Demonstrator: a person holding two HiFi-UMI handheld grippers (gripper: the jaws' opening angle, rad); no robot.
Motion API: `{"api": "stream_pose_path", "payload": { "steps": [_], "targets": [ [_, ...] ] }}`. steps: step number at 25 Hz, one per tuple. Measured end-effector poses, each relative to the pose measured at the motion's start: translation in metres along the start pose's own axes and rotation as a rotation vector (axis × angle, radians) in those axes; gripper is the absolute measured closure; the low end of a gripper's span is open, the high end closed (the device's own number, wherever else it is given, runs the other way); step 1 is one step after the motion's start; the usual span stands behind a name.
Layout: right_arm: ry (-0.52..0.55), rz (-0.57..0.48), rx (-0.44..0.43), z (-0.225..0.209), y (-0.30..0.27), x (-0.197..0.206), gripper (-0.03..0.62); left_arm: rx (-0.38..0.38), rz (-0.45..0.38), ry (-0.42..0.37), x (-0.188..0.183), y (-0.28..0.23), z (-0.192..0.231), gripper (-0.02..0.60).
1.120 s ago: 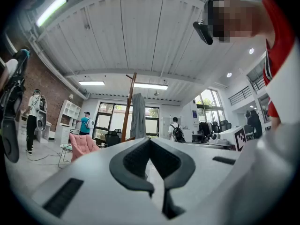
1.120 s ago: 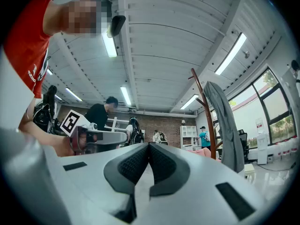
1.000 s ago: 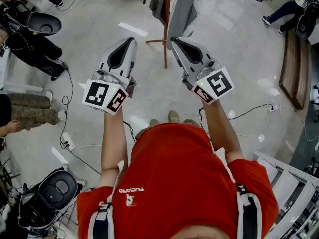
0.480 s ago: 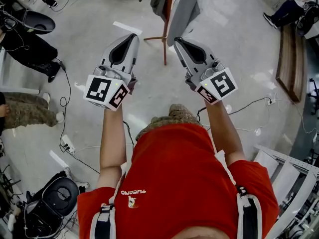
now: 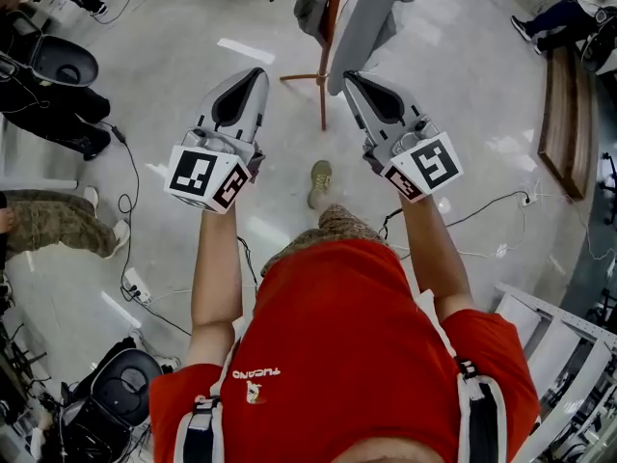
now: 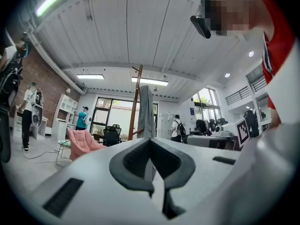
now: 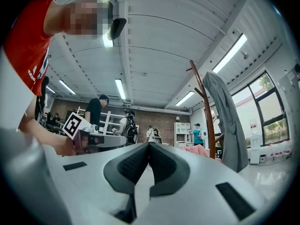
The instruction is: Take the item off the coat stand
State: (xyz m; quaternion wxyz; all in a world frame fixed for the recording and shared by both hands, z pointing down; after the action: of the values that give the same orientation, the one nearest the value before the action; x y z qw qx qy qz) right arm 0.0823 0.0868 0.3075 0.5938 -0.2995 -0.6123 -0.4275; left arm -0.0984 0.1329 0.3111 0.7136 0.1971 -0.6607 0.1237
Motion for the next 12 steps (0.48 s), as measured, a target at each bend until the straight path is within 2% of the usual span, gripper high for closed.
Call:
{"api": "stream_pose_path", "payload": {
  "steps": [7,12],
  "targets": [
    [0.027,-0.003,0.005,-0.059,-0.054,0.026,0.569,-0.010,0.041,-0.027,0.015,-0.055,0.055,0.572],
    [0.002,0.016,0.000,-0.107,-0.087,0.050,0.569,-0.010,0.093,-0.042,0.042,-0.102,0.095,0.571]
  ]
}}
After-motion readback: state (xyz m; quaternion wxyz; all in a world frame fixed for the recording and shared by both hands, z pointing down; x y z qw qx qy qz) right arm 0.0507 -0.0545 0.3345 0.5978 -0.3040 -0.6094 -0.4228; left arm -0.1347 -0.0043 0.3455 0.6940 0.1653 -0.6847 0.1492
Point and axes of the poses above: the fingertips, and each gripper's own axes: y backward along the fingers, z to its left, x out of its underside, the point moved 5 cm from there along y, backward along the fingers, and after that the axes turned 4 degrees about x, right-handed, at the moved point
